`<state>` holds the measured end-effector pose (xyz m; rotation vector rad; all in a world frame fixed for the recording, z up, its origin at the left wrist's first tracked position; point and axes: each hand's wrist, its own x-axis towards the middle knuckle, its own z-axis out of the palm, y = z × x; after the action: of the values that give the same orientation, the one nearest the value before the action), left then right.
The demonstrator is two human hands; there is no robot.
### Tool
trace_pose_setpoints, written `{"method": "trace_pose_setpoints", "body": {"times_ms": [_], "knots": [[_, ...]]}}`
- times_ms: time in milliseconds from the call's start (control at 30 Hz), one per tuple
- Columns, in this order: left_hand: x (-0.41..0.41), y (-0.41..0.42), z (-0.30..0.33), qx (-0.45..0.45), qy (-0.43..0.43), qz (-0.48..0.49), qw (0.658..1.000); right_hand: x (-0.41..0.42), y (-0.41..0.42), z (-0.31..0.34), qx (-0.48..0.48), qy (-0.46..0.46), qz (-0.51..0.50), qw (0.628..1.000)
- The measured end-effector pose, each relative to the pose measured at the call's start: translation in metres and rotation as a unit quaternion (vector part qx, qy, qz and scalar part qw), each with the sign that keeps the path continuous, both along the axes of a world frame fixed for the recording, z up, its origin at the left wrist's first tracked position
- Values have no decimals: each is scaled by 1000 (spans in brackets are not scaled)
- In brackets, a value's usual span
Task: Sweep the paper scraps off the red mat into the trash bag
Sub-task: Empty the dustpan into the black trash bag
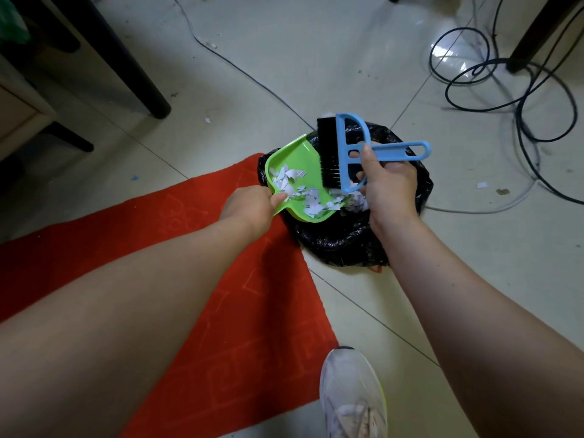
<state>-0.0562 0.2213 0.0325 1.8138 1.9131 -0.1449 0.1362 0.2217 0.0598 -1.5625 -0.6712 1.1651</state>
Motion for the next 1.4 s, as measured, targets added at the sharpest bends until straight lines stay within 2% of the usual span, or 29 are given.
{"method": "trace_pose_setpoints", "body": {"times_ms": [167,300,433,700,833,1033,1400], "knots": [[2,0,1,-2,-4,1,1000,-13,-1,4,10,55,36,998],[5,-1,3,5,-18,5,1000,-20,-6,-5,0,37,74,997],[5,-1,4,10,-13,-2,1000,-10,-5,-11,-17,2,29,999],[7,-3,3,41,17,-21,999,7,2,-16,-11,0,-55,998],[11,-2,6,61,40,-19,997,3,-1,-12,-15,18,-62,998],[15,0,10,80,72,-13,994,-20,-8,-14,-21,33,-12,999],[22,-4,15,137,154,-53,977,1,-6,-24,-64,-48,-103,991]]}}
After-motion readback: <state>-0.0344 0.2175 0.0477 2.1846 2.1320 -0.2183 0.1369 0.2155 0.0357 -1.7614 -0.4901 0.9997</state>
